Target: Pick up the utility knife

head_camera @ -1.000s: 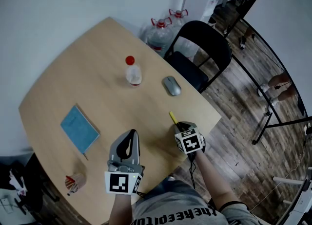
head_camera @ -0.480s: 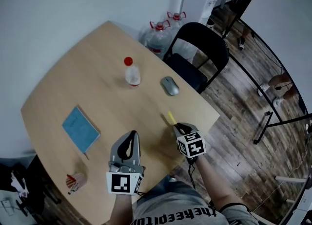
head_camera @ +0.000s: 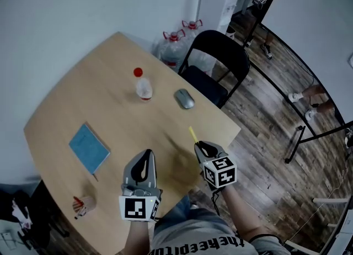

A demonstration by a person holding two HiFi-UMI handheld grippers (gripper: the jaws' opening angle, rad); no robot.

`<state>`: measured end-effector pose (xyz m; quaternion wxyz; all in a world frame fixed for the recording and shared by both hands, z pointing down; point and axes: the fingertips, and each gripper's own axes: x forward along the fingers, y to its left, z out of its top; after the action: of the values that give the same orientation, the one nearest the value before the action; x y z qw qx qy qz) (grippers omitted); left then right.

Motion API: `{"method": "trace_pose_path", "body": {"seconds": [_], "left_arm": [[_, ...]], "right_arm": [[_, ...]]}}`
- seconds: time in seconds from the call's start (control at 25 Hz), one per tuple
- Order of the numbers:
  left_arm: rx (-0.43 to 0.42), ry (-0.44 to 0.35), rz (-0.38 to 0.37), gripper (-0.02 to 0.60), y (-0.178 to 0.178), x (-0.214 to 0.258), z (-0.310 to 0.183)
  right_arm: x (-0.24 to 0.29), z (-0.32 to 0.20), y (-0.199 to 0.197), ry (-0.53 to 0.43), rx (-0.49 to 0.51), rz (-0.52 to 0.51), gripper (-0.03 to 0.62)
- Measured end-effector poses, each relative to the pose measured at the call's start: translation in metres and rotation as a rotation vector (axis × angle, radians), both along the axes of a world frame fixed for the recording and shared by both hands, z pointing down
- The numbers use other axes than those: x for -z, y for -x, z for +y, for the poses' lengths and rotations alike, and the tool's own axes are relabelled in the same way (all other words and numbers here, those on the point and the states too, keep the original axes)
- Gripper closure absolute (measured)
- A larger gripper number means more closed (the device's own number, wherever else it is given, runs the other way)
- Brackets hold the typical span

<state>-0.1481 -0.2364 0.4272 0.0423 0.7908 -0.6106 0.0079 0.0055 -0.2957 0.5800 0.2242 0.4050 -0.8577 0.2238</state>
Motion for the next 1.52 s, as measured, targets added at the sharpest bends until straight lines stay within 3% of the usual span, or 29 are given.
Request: {"method": "trace_pose_path", "body": {"seconds": [0.76,1.52], "left_arm": [[-0.011,-0.080,-0.038,0.561,-0.036,0.031,0.048],[-0.028,-0.141,-0.054,0.561,-0.068,0.057,0.088]], "right_arm": [[0.094,0.053,-0.034,-0.275,-0.018,-0.109,0.528],[0.169,0.102,-0.069,-0.529,-0.034,-0.151,0.528]]}}
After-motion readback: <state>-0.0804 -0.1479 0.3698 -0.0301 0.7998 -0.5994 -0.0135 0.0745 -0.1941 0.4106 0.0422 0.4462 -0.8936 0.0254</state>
